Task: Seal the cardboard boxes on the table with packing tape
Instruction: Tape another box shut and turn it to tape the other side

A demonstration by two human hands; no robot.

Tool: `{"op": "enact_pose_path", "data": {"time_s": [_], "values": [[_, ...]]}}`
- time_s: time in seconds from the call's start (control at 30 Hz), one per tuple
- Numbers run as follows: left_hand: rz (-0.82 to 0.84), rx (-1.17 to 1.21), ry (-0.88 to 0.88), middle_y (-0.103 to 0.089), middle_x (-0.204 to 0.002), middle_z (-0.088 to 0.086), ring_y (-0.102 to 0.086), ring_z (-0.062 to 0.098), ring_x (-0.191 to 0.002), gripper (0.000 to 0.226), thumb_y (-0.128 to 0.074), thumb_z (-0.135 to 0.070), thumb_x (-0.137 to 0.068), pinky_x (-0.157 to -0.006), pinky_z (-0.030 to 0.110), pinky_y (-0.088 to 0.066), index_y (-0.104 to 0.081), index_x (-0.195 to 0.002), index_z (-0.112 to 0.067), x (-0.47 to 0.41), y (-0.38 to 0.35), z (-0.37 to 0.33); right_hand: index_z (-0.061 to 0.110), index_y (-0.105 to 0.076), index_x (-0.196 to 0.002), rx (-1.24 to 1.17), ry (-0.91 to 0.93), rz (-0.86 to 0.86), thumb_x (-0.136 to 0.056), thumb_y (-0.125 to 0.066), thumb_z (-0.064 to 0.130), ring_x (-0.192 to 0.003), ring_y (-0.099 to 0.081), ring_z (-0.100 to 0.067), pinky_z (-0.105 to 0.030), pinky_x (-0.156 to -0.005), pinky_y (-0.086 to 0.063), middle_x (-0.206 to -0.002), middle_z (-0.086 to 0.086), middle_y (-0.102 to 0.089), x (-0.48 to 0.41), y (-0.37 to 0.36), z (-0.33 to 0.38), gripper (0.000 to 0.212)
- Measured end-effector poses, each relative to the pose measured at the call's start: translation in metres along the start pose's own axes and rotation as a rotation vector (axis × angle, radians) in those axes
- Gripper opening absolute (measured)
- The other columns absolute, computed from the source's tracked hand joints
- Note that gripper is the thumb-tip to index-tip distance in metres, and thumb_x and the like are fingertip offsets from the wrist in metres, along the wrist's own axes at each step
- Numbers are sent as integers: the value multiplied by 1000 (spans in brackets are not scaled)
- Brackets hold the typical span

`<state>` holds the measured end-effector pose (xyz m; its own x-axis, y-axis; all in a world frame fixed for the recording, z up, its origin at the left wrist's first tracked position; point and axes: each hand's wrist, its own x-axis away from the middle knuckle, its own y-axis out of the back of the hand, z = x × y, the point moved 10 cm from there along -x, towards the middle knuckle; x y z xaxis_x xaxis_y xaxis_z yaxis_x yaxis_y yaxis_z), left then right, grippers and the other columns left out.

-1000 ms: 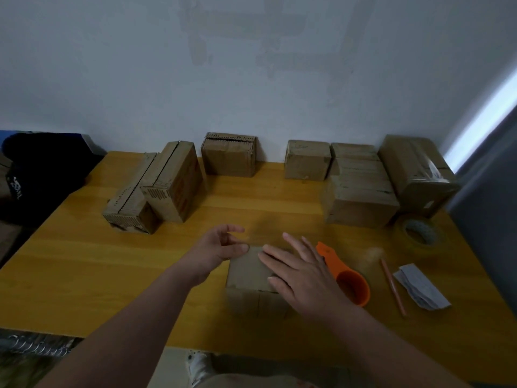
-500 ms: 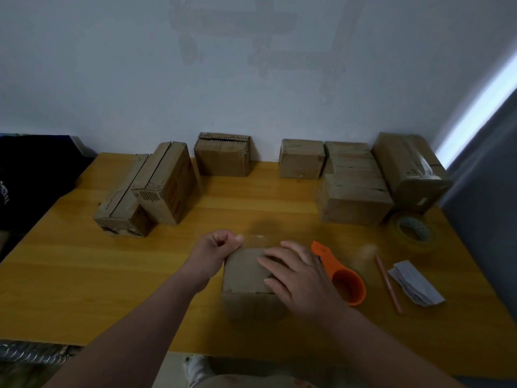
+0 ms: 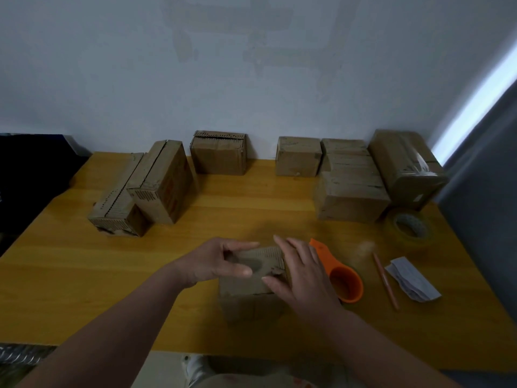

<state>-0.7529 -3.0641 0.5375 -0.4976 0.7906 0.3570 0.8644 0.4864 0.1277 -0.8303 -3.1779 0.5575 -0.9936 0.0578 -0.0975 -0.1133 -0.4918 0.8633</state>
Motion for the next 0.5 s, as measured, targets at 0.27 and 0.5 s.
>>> {"op": "enact_pose_path", "data": {"time_s": [0.27, 0.5], "values": [[98, -843, -199, -9, -154, -22, -15, -6, -138, 90, -43, -85, -69, -110, 17, -21, -2, -142, -56, 23, -2, -10, 28, -3, -155, -70, -69, 87, -70, -4, 89, -136, -20, -12, -27, -107, -19, -149, 7, -25, -1, -9, -3, 104], [38, -1286, -119, 39, -149, -16, 28, 6, -138, 115, -51, -85, -66, -112, 32, 12, 30, -138, -46, 38, -4, -3, 32, -2, -154, -107, -86, 112, -70, -8, 91, -139, -20, -13, -33, -112, -22, -150, 8, -26, -3, -11, -6, 103]]}}
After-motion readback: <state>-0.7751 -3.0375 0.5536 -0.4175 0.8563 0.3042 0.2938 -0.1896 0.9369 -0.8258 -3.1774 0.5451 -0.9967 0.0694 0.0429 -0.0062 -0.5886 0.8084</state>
